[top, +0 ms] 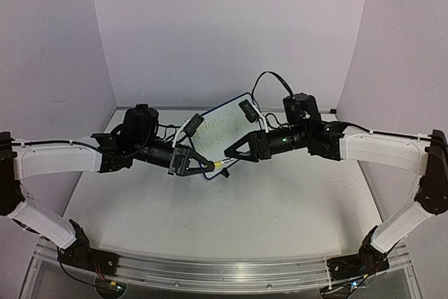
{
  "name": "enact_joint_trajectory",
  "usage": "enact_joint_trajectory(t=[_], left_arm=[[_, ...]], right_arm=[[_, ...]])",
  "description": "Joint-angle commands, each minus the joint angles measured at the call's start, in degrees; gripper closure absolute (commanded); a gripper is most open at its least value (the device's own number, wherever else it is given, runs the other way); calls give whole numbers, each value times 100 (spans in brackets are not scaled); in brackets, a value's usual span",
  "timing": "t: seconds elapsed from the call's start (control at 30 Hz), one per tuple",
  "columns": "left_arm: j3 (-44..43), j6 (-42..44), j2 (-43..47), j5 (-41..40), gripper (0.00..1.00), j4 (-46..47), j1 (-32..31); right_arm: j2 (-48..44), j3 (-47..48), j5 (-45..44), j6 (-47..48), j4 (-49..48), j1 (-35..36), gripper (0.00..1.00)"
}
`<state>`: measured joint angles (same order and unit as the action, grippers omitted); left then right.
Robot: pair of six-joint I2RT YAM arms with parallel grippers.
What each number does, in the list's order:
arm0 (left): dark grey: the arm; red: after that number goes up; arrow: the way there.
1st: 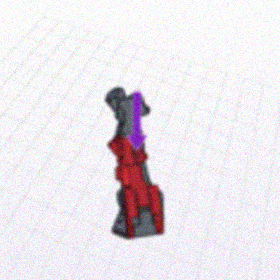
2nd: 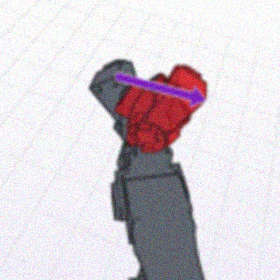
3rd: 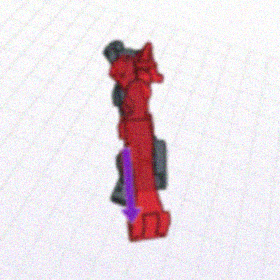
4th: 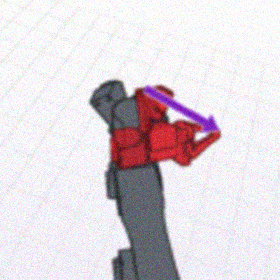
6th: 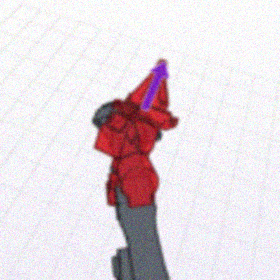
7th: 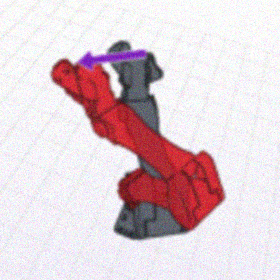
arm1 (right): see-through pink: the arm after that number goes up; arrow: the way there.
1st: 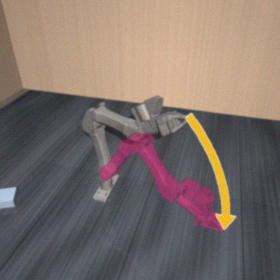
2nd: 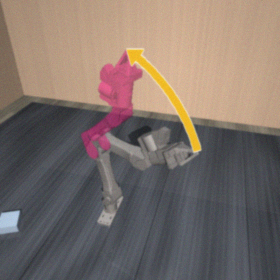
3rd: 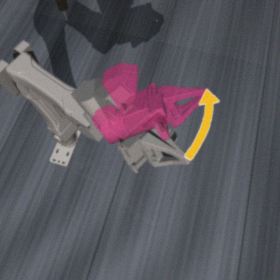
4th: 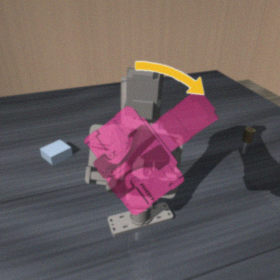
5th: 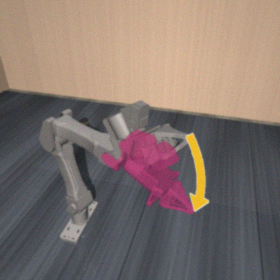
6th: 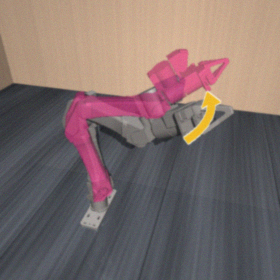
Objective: Write a sentence on the whiteboard
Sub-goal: Pass from the right arm to the left, then place the whiteboard marker in the corner of the board.
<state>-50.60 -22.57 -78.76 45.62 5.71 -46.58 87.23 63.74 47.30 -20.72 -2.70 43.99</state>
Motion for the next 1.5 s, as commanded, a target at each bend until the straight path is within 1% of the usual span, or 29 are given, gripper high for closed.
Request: enact_joint_trajectory(t=[0.0, 0.13, 0.17, 0.3, 0.4, 0.47, 0.53, 0.63, 0.7, 0.87, 0.93, 1.0, 1.07, 1.1, 1.13, 1.17, 1.2, 1.23, 1.3, 1.33, 1.37, 1.47], left_arm=[[579, 140, 414, -776, 100, -24, 91], [1111, -105, 848, -1370, 100, -177, 210], [1230, -171, 947, -1625, 100, -297, 228], [1577, -586, 1564, -2824, 100, -1198, 383], [1822, -898, 2019, -3443, 100, -1677, 528], [1884, -1036, 2125, -3834, 99, -2086, 655], [1874, -1088, 2052, -4185, 99, -2407, 848], [1729, -906, 1650, -4130, 97, -2461, 1277], [1552, -718, 1322, -4068, 97, -2357, 1554], [1191, -341, 660, -4043, 98, -1872, 1918], [1048, -222, 415, -4169, 99, -1797, 1980], [963, -153, 194, -4466, 99, -1750, 2009], [944, -130, 48, -4502, 94, -1565, 2042], [931, -125, -45, -4503, 90, -1497, 2058], [891, -122, -120, -4472, 82, -1441, 2077], [855, -109, -211, -4468, 71, -1430, 2083], [816, -101, -270, -4491, 57, -1434, 2090], [802, -105, -312, -4504, 47, -1427, 2093], [819, -118, -348, -4624, 31, -1360, 2129], [831, -124, -358, -4687, 26, -1330, 2166], [833, -125, -370, -4693, 24, -1314, 2205], [828, -122, -408, -4668, 20, -1307, 2377]], right_arm=[[-265, -126, -1712, 12, 45, -295, 2], [-402, -325, -2395, -134, 340, -835, 2], [-460, -371, -2671, -134, 438, -963, 2], [-713, -683, -3480, -36, 603, -1408, 2], [-893, -935, -3836, 40, 613, -1774, 2], [-993, -1095, -4133, 169, 611, -1952, 2], [-1068, -1225, -4418, 277, 613, -2107, 2], [-1137, -1365, -4515, 369, 613, -2403, 2], [-1163, -1426, -4524, 392, 613, -2598, 2], [-1162, -1588, -4477, 399, 585, -2862, 2], [-1138, -1663, -4472, 406, 525, -2899, 2], [-1121, -1768, -4409, 414, 402, -2924, 2], [-1113, -1840, -4373, 385, 322, -2957, 2], [-1107, -1859, -4368, 384, 311, -2961, 2], [-1098, -1859, -4385, 396, 173, -2971, 2], [-1094, -1857, -4408, 422, 153, -2972, 2], [-1090, -1856, -4437, 454, 143, -2975, 2], [-1082, -1850, -4452, 481, 140, -2982, 2], [-1066, -1848, -4483, 531, 137, -2987, 2], [-1055, -1848, -4496, 546, 133, -3000, 2], [-1039, -1848, -4504, 557, 129, -3008, 2], [-983, -1849, -4548, 608, 121, -3029, 2]])
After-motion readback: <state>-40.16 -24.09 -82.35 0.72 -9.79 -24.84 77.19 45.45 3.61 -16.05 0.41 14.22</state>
